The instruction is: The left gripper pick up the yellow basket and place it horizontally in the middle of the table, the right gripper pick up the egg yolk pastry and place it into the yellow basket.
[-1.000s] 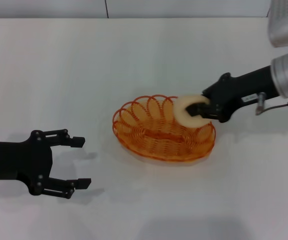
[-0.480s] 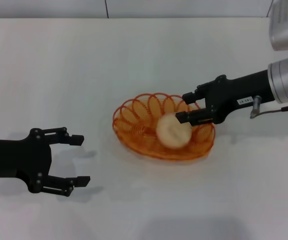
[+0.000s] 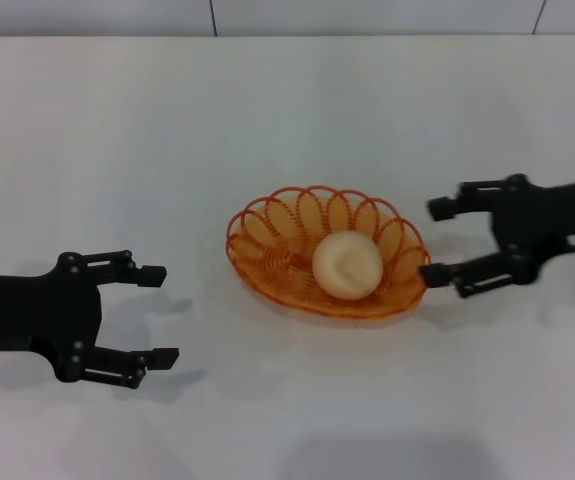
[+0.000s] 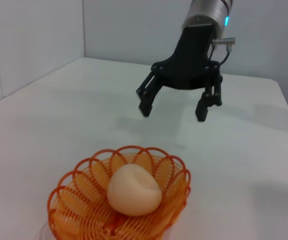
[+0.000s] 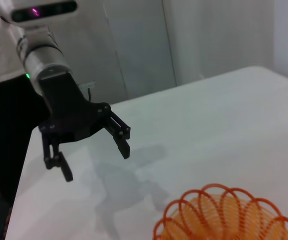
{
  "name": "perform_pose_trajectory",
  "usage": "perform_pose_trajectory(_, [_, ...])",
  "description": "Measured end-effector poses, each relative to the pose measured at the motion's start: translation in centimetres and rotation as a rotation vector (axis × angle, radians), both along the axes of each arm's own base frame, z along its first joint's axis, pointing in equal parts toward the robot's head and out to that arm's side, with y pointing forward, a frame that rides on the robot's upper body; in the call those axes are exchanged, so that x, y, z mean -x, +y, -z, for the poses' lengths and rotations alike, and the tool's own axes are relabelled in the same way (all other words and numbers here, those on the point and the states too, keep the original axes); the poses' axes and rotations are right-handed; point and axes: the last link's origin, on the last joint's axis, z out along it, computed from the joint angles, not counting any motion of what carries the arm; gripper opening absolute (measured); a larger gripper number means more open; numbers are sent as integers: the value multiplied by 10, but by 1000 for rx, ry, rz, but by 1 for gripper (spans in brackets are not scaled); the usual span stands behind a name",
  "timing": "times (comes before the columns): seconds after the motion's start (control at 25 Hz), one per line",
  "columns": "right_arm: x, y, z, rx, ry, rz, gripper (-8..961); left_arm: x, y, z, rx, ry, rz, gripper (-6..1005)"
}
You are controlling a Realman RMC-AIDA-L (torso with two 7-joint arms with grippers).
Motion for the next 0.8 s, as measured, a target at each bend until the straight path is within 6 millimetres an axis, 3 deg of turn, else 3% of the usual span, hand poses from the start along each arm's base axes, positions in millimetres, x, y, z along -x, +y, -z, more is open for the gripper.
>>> perform_pose_trajectory(0.16, [-27,-9,-15,-49,23,-12,862,-1,1,-1,1,-5,1,891])
perform_pose_trajectory(0.36, [-50,-16,-16,-61,26,-8,886,-3,0,-3,15,-13,11,892])
perform_pose_trajectory(0.8, [-64,-25,-7,-49,37,-6,886,-7,0,-5,44,-38,25,891])
